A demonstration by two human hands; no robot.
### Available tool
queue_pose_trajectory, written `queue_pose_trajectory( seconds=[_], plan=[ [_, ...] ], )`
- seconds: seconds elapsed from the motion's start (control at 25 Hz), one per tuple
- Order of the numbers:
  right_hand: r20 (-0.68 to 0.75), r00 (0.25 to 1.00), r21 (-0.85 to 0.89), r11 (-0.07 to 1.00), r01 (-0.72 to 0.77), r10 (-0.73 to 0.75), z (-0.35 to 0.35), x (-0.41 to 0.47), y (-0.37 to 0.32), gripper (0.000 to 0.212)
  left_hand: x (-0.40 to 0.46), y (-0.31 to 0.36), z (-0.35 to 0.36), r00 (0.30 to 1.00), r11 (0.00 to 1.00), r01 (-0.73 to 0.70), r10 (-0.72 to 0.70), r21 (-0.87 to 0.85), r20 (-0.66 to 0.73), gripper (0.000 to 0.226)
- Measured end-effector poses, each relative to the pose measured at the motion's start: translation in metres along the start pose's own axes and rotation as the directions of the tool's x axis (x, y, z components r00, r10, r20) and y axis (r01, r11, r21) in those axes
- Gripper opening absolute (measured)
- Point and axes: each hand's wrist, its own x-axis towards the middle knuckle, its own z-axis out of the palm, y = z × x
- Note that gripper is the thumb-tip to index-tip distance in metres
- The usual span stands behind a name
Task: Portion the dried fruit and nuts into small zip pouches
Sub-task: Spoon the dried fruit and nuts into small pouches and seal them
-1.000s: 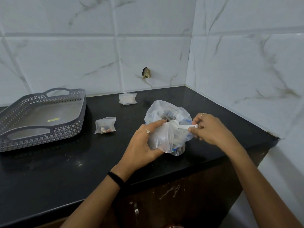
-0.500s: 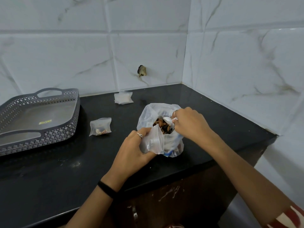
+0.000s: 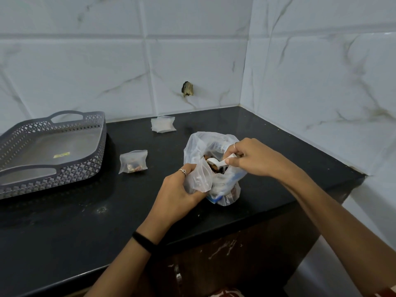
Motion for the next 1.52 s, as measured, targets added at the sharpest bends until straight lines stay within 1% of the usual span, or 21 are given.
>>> queue_pose_trajectory(
  seconds=[0.08,0.16,0.28,0.36,0.44,0.52,0.64,0.72,0.8,0.92,0.96,1.08,1.16,1.28,1.4,1.52],
  plan=[
    [0.024,0.999,0.081,0.996,-0.031,0.029,-0.004,0.0,0.0,0.017,0.002,0.001,0.002,1.0,0.998,0.009,-0.009,-0.061,-0.004,0.039],
    [0.067,0.992,0.199,0.973,-0.119,0.108,-0.005,0.003,0.001,0.019,0.008,0.0,0.004,0.999,0.99,0.029,-0.032,-0.138,-0.022,0.037],
    [0.145,0.967,0.398,0.883,-0.249,0.207,0.0,0.001,0.005,0.022,0.013,-0.002,0.007,0.999,0.971,0.046,-0.052,-0.233,-0.017,0.039],
    [0.195,0.958,0.543,0.79,-0.285,0.211,0.005,-0.002,0.012,0.022,0.015,-0.003,0.008,0.999,0.972,0.033,-0.036,-0.231,-0.005,0.038],
    [0.251,0.948,0.669,0.673,-0.314,0.193,0.011,-0.006,0.02,0.022,0.016,-0.005,0.006,1.0,0.971,0.03,-0.03,-0.235,0.005,0.037],
    [0.295,0.938,0.764,0.545,-0.346,0.183,0.018,-0.008,0.027,0.026,0.016,-0.006,0.005,0.999,0.972,0.034,-0.032,-0.234,0.014,0.036],
    [0.323,0.919,0.853,0.351,-0.386,0.227,0.027,-0.008,0.031,0.028,0.013,-0.004,0.004,1.0,0.975,0.016,-0.01,-0.222,0.03,0.033],
    [0.323,0.908,0.876,0.278,-0.393,0.265,0.033,-0.006,0.028,0.029,0.011,-0.002,0.005,0.999,0.976,-0.003,0.013,-0.217,0.048,0.032],
    [0.292,0.91,0.887,0.273,-0.373,0.295,0.039,-0.005,0.024,0.03,0.009,0.0,0.004,0.998,0.974,-0.004,0.019,-0.227,0.064,0.03],
    [0.225,0.933,0.89,0.33,-0.314,0.28,0.044,-0.006,0.02,0.031,0.007,0.002,0.003,0.998,0.973,-0.014,0.027,-0.231,0.05,0.027],
    [0.225,0.938,0.9,0.313,-0.303,0.264,0.044,-0.007,0.02,0.03,0.006,0.003,0.003,0.999,0.974,-0.015,0.025,-0.225,0.041,0.027],
    [0.253,0.936,0.932,0.198,-0.303,0.244,0.041,-0.012,0.022,0.031,0.005,0.002,0.003,1.0,0.975,-0.012,0.015,-0.22,0.013,0.032],
    [0.26,0.934,0.935,0.175,-0.307,0.246,0.039,-0.016,0.022,0.031,0.006,0.001,0.002,1.0,0.975,-0.008,0.009,-0.222,0.006,0.034],
    [0.239,0.936,0.93,0.216,-0.297,0.257,0.033,-0.023,0.023,0.03,0.004,0.001,0.002,1.0,0.975,-0.002,0.001,-0.221,-0.007,0.037],
    [0.199,0.94,0.919,0.279,-0.277,0.278,0.023,-0.033,0.025,0.031,0.003,0.003,0.003,0.998,0.975,0.008,-0.021,-0.221,-0.056,0.034],
    [0.153,0.952,0.919,0.316,-0.236,0.265,0.013,-0.044,0.024,0.031,0.004,0.005,0.003,0.995,0.986,0.037,-0.051,-0.163,-0.084,0.035]
  ],
)
